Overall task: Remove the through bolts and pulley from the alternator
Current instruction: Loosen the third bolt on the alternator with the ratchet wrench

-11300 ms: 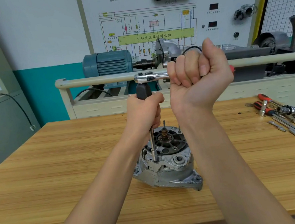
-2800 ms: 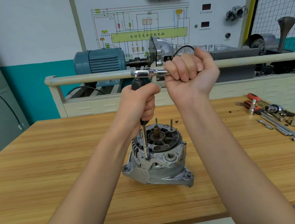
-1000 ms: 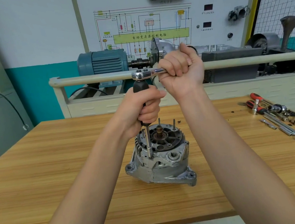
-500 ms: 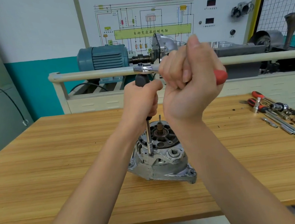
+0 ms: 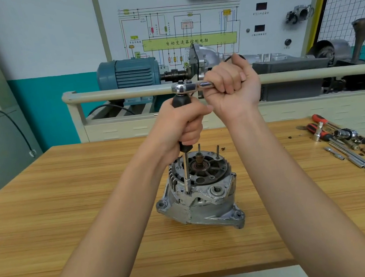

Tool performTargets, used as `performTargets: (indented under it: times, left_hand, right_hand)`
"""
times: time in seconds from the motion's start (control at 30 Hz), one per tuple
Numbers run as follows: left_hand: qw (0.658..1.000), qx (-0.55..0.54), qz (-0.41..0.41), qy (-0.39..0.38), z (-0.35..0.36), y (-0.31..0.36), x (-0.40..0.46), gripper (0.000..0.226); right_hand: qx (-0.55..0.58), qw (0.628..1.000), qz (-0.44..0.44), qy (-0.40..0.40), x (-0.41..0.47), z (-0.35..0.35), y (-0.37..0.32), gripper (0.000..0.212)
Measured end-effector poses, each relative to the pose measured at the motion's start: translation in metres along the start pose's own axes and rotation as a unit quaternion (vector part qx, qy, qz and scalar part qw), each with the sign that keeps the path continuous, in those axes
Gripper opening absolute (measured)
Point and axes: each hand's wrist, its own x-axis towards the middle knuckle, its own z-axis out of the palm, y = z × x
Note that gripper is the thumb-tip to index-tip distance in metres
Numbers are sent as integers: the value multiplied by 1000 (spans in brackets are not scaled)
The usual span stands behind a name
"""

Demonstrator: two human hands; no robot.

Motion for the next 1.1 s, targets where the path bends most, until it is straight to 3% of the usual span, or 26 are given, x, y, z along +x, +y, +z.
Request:
performTargets:
  times: [0.13, 0.23, 0.4, 0.47, 0.53, 0.63, 0.73, 0.8, 0.93, 1.1]
  left_hand:
    - [999, -7, 9, 34, -3, 0, 1, 56]
    - [997, -9, 15, 77, -3, -1, 1, 54]
    - [989, 29, 24, 145, -1, -2, 5, 41]
    - [986, 41, 36, 157, -1, -3, 4, 38]
    - [989, 30, 45, 139, -1, -5, 3, 38]
    - [996, 7, 35, 79, -5, -4, 0, 40]
    - [1000, -10, 17, 10, -13, 0, -3, 34]
    - [1000, -20, 4, -9, -13, 0, -5, 34]
    - [1000, -18, -8, 0, -6, -3, -2, 42]
    - [998, 2, 4, 61, -6, -5, -2, 53]
  right_hand:
    - [-60, 996, -64, -17, -13, 10, 6, 50]
    - [-180, 969, -156, -64, -28, 16, 21, 59]
    - [-400, 805, -408, -158, -54, 18, 65, 39]
    - [-429, 774, -434, -172, -57, 18, 70, 32]
    - [-409, 798, -407, -174, -55, 19, 65, 39]
    - [-343, 873, -303, -169, -45, 23, 44, 50]
    - [-246, 952, -158, -88, -28, 24, 20, 59]
    - [-150, 986, -74, -17, -15, 19, 10, 62]
    - [-22, 999, -11, 26, -1, 4, 4, 62]
    - [-87, 992, -90, -14, -17, 11, 10, 53]
